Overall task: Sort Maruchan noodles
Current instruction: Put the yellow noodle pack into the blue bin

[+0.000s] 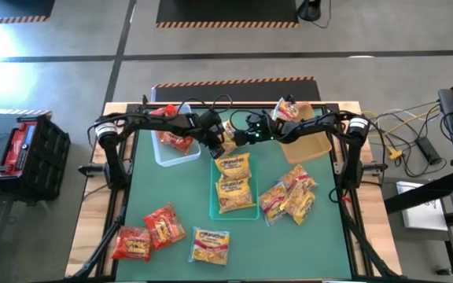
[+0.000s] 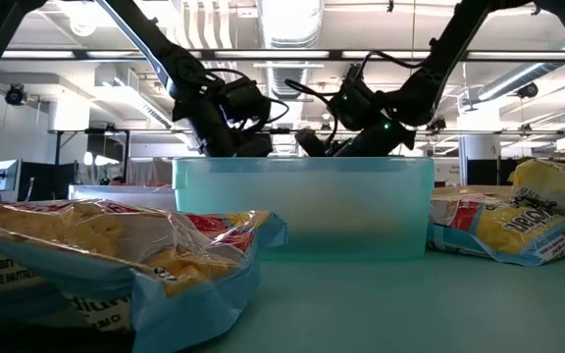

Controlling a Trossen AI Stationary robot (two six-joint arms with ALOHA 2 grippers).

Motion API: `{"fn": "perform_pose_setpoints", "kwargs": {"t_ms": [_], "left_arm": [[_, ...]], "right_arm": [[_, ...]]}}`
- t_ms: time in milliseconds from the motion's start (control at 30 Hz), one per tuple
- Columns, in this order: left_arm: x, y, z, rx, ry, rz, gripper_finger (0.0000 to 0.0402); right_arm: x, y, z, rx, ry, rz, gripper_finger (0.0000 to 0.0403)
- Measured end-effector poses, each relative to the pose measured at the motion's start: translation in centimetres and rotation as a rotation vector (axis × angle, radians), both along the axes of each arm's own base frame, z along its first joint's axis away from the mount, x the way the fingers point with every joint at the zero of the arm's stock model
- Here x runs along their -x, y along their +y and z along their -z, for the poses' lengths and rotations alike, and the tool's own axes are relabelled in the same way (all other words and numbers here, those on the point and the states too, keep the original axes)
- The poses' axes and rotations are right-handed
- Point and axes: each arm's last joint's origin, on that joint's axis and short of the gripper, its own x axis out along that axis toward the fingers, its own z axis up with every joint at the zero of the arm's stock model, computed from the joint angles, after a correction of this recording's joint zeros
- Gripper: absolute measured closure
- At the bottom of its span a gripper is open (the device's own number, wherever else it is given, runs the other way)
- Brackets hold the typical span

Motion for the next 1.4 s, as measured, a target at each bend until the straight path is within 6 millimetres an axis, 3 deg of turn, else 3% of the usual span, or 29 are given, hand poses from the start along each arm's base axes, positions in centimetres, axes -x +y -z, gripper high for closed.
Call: {"fn": "perform_pose_setpoints", "kwargs": {"t_ms": [400, 633, 833, 1400], "left_arm": [[0.1, 0.0, 0.1, 0.0, 0.008, -0.002, 0.0361], [0.3, 0.0, 0.5, -0.003, 0.034, -0.014, 0.0361], [0.3, 0.0, 0.0, -0.002, 0.017, -0.034, 0.0361], [2.0, -0.7, -7.5, -0.046, -0.168, -0.154, 0.0361]], "right_arm": [[-2.0, -0.4, 1.1, -0.043, -0.032, -0.075, 0.0199], [-3.7, -0.8, 0.3, -0.006, -0.065, -0.121, 0.0252], [-4.2, -1.1, 0.0, 0.016, 0.023, -0.172, 0.0295], [-3.9, -1.4, -3.8, 0.112, 0.196, -0.316, 0.0294]]}}
